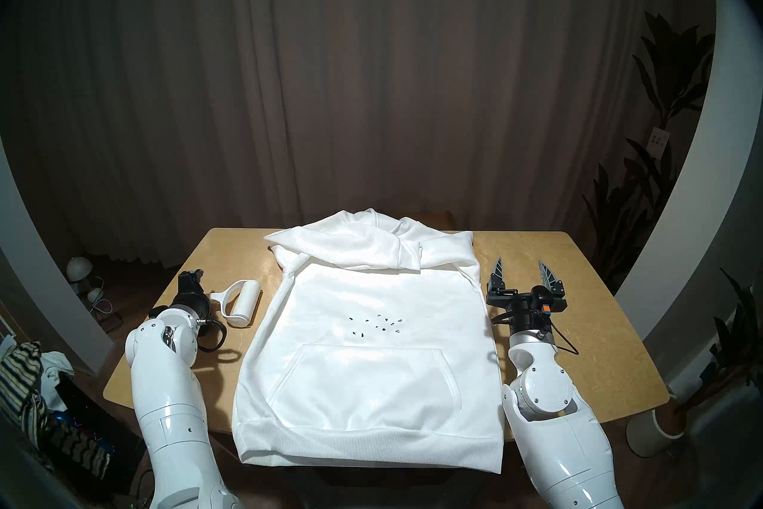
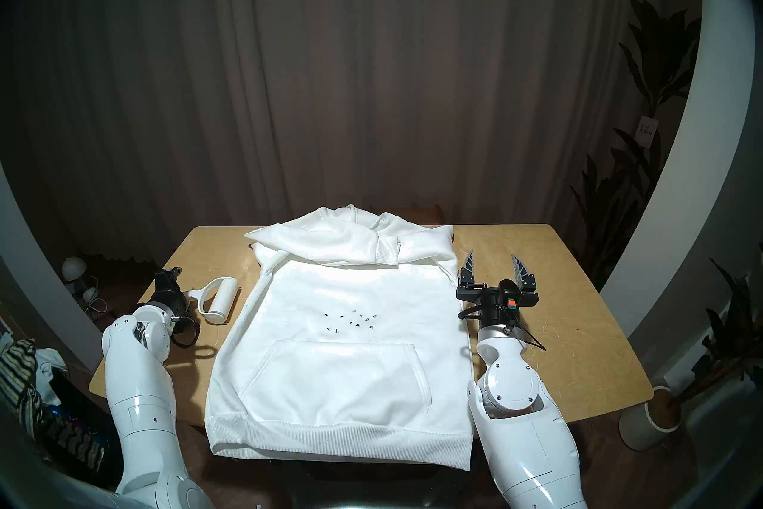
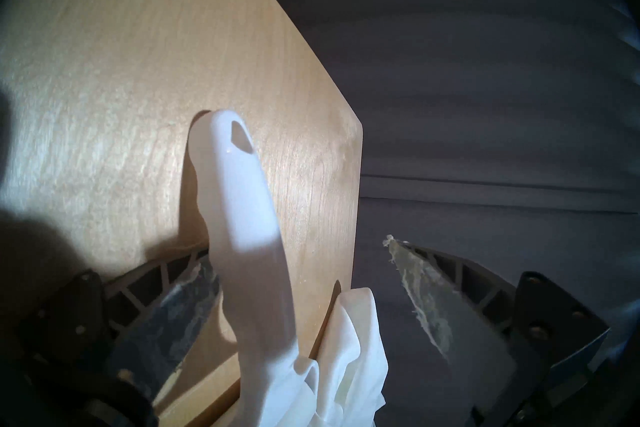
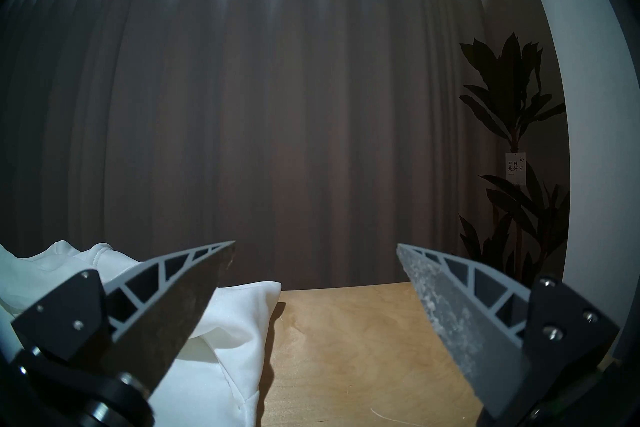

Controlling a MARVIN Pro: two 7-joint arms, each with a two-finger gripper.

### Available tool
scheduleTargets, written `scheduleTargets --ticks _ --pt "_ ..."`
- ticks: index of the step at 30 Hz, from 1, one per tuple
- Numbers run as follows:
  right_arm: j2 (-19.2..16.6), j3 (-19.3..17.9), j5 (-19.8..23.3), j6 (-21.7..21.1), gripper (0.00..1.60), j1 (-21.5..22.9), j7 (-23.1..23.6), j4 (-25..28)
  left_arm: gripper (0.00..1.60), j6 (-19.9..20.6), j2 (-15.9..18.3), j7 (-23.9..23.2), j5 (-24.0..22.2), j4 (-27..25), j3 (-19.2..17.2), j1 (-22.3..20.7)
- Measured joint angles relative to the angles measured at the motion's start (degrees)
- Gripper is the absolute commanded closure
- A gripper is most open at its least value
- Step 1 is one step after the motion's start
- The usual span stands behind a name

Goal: Use the fur roller to clean a top

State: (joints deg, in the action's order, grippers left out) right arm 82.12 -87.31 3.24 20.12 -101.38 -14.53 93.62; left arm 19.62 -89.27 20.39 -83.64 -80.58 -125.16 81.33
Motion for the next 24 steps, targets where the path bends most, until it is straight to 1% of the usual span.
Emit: scheduleTargets --ticks 6,7,9,10,13,14,15,17,18,19,20,24 --pt "0.1 0.0 -0.4 0.0 0.0 0.2 -0.3 0.0 0.01 0.1 0.1 -0.5 -0.7 0.5 -0.3 -0.1" --pt "0.2 0.0 -0.5 0.0 0.0 0.3 -0.4 0.0 0.16 0.1 0.2 -0.6 -0.8 0.6 -0.4 -0.1" --pt "0.2 0.1 -0.6 -0.1 0.0 0.4 -0.4 -0.1 0.28 0.2 0.4 -0.9 -0.9 0.9 -0.4 -0.1" --pt "0.2 0.1 -0.6 -0.1 0.0 0.4 -0.5 -0.1 0.41 0.3 0.4 -0.9 -0.9 1.2 -0.4 -0.1" --pt "0.3 0.4 -0.9 -0.1 0.0 0.6 -0.6 -0.2 0.64 0.5 0.8 -1.5 -0.9 1.7 -0.5 -0.2" --pt "0.3 0.4 -0.9 -0.2 0.0 0.6 -0.6 -0.3 0.85 0.5 0.8 -1.6 -1.0 1.9 -0.5 -0.2" --pt "0.3 0.5 -1.0 -0.2 0.0 0.7 -0.6 -0.3 1.01 0.6 1.0 -1.8 -1.0 2.0 -0.5 -0.3" --pt "0.4 0.6 -1.1 -0.2 0.0 0.7 -0.7 -0.3 1.15 0.7 1.2 -2.1 -1.0 2.3 -0.5 -0.3" --pt "0.4 0.7 -1.2 -0.2 0.0 0.7 -0.8 -0.3 1.35 0.8 1.3 -2.3 -1.0 2.5 -0.5 -0.4" --pt "0.4 0.8 -1.2 -0.3 0.0 0.8 -0.8 -0.3 1.46 0.8 1.4 -2.5 -1.0 2.6 -0.5 -0.4" --pt "0.5 0.8 -1.3 -0.3 0.0 0.8 -0.9 -0.3 1.6 0.9 1.5 -2.6 -1.0 2.7 -0.5 -0.5" --pt "0.5 1.0 -1.5 -0.5 0.0 0.8 -1.1 -0.3 1.6 1.3 1.7 -3.1 -1.1 3.0 -0.6 -0.5"
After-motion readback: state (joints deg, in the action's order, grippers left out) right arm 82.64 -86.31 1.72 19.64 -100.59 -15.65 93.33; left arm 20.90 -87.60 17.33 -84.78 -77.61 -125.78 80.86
